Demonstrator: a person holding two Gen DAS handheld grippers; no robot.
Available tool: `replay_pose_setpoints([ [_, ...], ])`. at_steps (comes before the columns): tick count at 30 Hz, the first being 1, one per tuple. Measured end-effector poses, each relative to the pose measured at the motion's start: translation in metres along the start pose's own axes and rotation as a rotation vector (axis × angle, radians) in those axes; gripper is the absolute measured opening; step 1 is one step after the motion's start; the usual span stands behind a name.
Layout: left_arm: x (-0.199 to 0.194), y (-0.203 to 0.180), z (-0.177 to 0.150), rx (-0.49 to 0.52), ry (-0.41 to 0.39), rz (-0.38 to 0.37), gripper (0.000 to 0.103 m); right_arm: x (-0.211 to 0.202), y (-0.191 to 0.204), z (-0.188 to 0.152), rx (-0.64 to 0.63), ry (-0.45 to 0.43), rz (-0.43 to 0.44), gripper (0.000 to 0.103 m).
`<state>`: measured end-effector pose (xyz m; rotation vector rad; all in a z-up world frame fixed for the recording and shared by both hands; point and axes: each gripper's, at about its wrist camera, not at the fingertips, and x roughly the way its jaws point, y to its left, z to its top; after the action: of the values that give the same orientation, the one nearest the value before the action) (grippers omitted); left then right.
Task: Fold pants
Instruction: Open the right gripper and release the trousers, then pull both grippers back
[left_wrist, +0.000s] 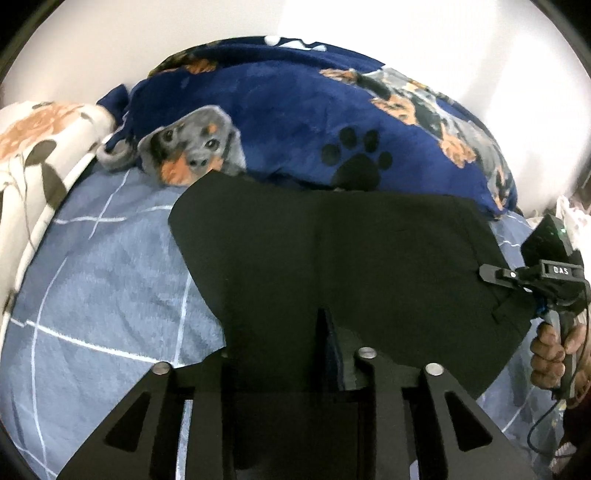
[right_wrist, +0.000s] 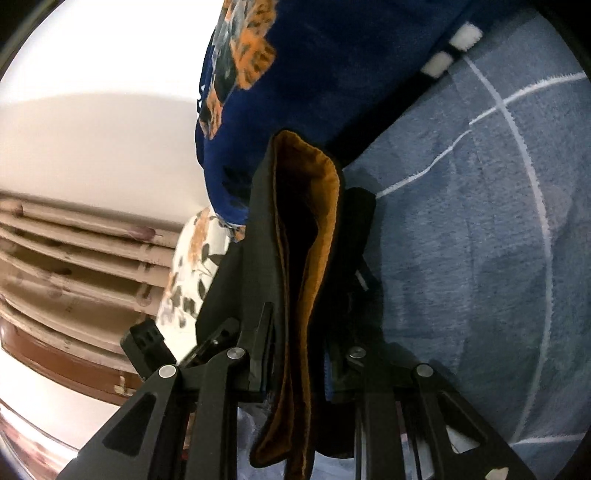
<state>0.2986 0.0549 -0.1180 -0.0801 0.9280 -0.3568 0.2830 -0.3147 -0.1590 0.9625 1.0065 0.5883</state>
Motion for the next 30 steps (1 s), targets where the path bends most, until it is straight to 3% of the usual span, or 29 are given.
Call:
replay_pose_setpoints([
  [2, 0.003, 0.003, -0.003, -0.019, -0.001, 0.021, 0.047, -0.001, -0.003, -0.001, -0.005, -0.003, -0.016, 0.020],
  [4, 0.004, 0.008, -0.007, -0.045, -0.005, 0.043, 0.065, 0.001, -0.001, -0.001, -0.029, -0.009, -0.056, 0.022],
  [8, 0.002, 0.011, -0.016, -0.057, -0.022, 0.130, 0.080, 0.003, 0.008, -0.008, -0.105, -0.041, -0.153, 0.025],
  [10, 0.001, 0.008, -0.017, -0.037, -0.016, 0.207, 0.094, 0.004, 0.016, -0.012, -0.152, -0.054, -0.211, 0.029],
  [14, -0.013, -0.004, -0.020, 0.017, -0.046, 0.336, 0.095, 0.001, 0.029, -0.014, -0.166, -0.095, -0.282, 0.038],
  [17, -0.030, -0.019, -0.023, 0.075, -0.074, 0.415, 0.095, -0.011, 0.048, -0.020, -0.226, -0.160, -0.353, 0.039],
  [21, -0.063, -0.042, -0.031, 0.113, -0.165, 0.436, 0.096, -0.034, 0.076, -0.041, -0.282, -0.226, -0.341, 0.040],
  [30, -0.143, -0.092, -0.049, 0.128, -0.368, 0.412, 0.103, -0.067, 0.131, -0.112, -0.432, -0.259, -0.366, 0.047],
])
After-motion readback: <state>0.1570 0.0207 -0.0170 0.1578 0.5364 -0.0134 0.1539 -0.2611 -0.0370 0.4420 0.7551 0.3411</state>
